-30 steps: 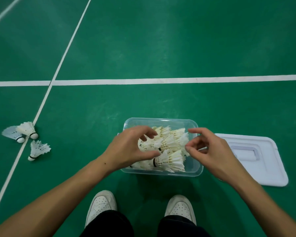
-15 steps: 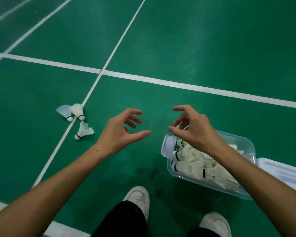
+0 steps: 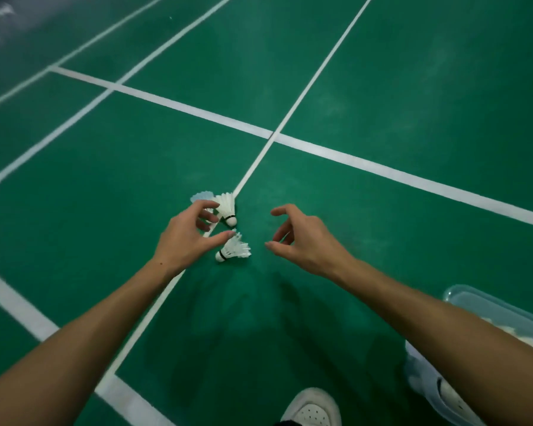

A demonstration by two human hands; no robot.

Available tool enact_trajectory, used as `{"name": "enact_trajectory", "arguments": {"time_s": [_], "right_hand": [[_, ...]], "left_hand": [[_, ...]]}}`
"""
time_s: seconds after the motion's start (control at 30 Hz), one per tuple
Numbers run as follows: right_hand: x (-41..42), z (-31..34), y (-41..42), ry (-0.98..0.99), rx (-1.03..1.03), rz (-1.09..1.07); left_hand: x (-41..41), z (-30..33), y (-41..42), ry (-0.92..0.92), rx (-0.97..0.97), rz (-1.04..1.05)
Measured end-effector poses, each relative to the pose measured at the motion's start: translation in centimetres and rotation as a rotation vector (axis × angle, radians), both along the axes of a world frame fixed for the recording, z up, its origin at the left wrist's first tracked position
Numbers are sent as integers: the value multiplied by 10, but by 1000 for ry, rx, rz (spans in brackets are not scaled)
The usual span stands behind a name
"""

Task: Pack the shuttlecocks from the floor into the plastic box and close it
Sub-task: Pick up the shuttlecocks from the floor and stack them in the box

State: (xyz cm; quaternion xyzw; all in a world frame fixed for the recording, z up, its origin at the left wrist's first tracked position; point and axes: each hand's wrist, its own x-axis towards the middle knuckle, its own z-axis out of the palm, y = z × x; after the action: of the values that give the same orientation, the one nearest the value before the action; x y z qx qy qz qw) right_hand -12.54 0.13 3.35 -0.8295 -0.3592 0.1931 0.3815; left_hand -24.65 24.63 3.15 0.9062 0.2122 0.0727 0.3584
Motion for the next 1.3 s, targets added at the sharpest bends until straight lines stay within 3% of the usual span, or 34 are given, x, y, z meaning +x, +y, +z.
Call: {"name": "enact_trajectory", "arguments": {"time_s": [0.23,0.37,0.5,0.6,0.67,0.8,0.97,1.3], "right_hand": [[5,-36,68,46,-53,51],[-2,-56,90,51,-150,88],[-13,-68,98,71,-139,80],[-16,-72,96,38,-88,76],[-12,-71,92,50,-65,58],[-4,-63,74,92,-33,39],[9,-46,28,99,28,-26],[13,51,-165,85,251,-386]], "left_hand": [[33,-21,53,127,272,-13],[68,-38,71,311,424,-39],[98,-48,71,463,313,-109],[109,-52,72,515,333,-155],[109,-56,72,529,226,-149],[99,-63,64,455,30,-193],[93,-51,33,313,9,-184],[95,14,-114,-6,-137,-345]]}}
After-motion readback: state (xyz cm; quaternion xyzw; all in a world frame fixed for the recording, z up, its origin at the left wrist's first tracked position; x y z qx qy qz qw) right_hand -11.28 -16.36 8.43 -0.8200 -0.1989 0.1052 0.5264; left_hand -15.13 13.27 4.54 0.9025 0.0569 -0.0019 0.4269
